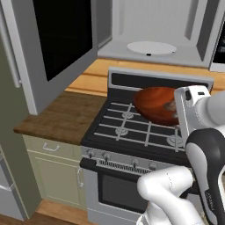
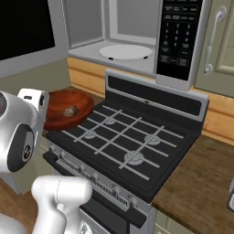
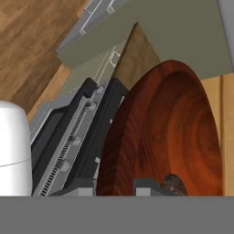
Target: Pick the mushroom from the sink and place it in the bowl. Then pick the bowl and place it in the microwave. Then close the microwave door and press the start button.
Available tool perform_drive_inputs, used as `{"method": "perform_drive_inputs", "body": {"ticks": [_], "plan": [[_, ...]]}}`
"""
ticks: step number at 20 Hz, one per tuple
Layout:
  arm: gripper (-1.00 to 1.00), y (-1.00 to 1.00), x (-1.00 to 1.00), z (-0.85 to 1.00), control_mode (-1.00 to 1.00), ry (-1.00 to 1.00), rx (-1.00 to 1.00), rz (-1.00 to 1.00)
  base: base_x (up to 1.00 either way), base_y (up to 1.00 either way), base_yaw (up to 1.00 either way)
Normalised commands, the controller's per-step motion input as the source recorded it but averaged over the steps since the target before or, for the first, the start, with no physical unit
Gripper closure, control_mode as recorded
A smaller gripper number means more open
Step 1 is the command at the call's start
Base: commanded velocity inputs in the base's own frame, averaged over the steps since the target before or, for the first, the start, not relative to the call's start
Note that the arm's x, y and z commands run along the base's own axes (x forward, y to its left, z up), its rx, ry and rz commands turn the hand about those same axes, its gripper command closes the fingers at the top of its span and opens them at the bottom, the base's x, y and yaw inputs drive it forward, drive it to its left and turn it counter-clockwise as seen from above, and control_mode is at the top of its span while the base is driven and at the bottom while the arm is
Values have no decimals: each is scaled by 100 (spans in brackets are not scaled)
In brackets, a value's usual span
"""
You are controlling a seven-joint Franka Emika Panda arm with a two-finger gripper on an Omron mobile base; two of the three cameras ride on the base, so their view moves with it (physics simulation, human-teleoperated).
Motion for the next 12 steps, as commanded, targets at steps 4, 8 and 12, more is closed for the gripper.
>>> {"method": "perform_drive_inputs", "body": {"ticks": [4, 8, 12], "plan": [[100, 0, -14, 54, -100, -8, -5, 1, 0, 0, 0], [100, 0, -6, 76, -100, -12, -18, 0, 0, 0, 0], [100, -9, 0, 63, -100, -18, -6, 0, 0, 0, 0]]}}
